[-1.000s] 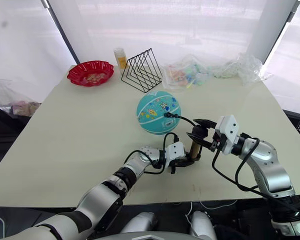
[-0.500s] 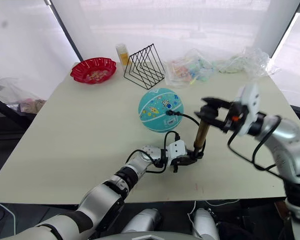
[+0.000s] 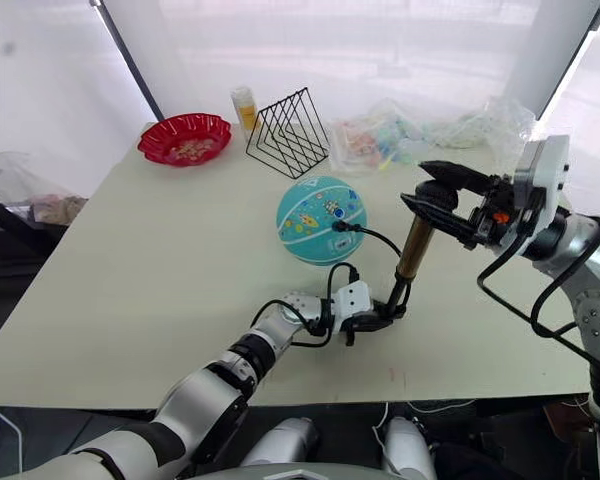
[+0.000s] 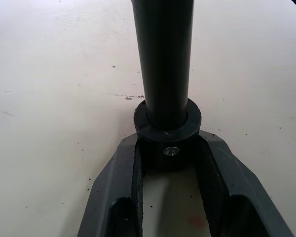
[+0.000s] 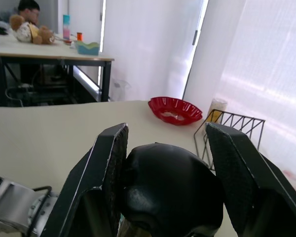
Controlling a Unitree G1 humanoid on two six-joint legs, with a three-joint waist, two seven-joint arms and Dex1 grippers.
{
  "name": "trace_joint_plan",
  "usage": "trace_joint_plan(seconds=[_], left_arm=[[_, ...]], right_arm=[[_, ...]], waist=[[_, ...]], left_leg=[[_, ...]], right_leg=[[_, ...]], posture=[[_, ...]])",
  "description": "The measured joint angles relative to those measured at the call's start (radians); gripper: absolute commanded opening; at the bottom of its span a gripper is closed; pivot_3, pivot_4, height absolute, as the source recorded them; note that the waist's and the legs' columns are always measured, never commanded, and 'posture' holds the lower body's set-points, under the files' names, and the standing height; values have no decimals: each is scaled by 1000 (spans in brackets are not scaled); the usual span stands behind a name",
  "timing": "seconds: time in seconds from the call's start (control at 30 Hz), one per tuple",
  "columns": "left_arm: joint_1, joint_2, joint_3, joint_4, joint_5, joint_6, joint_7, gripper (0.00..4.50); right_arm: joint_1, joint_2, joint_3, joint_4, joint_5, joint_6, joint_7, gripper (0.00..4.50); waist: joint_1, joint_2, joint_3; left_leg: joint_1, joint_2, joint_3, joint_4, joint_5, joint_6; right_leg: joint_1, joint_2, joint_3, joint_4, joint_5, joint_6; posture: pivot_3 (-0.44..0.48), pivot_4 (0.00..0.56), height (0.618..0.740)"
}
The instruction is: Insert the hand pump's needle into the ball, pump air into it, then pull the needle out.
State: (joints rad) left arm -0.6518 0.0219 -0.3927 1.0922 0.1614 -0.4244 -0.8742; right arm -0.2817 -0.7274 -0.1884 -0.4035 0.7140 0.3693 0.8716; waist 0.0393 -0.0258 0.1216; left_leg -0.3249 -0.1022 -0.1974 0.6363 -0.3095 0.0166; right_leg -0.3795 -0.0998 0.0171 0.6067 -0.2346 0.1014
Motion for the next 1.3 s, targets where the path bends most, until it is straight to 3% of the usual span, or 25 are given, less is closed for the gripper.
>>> trace_joint_plan(seconds=[0.13, 0.2, 0.37, 0.73, 0.8, 1.07, 1.3], left_arm=[[1, 6, 0, 20, 0, 4, 10, 1113], [6, 7, 0, 21, 0, 4, 13, 1113], [8, 8, 0, 21, 0, 4, 12, 1113], [-2, 6, 0, -1, -3, 1, 0, 1113], [-5, 5, 0, -16, -8, -5, -9, 1113], [-7, 3, 0, -21, -8, -8, -15, 1113], [-4, 4, -1, -21, -8, -12, -17, 1113]], right_arm=[[57, 96, 121, 83, -132, -126, -3, 2011], [92, 153, 189, 143, -215, -225, -6, 2011], [144, 191, 225, 240, -289, -307, -6, 2011], [89, 133, 127, 187, -141, -141, 24, 2010], [8, 56, 63, 140, -22, -32, 25, 2010], [-143, -40, -91, 67, 194, 132, -23, 2010], [-64, -34, -103, 4, 158, 98, -18, 1986]], waist=[[-6, -6, -10], [-10, -5, -12], [-15, -4, -12], [-14, 6, 1], [-10, 15, 6], [2, 6, 14], [2, 2, 13]], left_leg=[[4, 2, 0, -2, -1, -1], [13, 2, 0, -4, -1, -1], [15, 2, -1, -7, -1, -1], [12, 0, 0, -5, -1, -1], [-1, -1, 0, -2, 2, 1], [-4, -1, 1, -1, 4, 2], [-4, 0, 0, -1, 4, 2]], right_leg=[[5, 3, 2, 0, 0, 0], [10, 3, 3, 0, -2, -1], [14, 3, 4, 0, -4, -1], [11, 1, 4, 0, -4, -1], [-2, -1, 3, 1, -1, 1], [-5, -2, 1, 1, 0, 0], [-4, -1, 0, 0, 0, 0]], posture=[[0, 150, 740], [0, 150, 740], [0, 150, 740], [0, 150, 740], [0, 150, 740], [0, 150, 740], [0, 150, 740]])
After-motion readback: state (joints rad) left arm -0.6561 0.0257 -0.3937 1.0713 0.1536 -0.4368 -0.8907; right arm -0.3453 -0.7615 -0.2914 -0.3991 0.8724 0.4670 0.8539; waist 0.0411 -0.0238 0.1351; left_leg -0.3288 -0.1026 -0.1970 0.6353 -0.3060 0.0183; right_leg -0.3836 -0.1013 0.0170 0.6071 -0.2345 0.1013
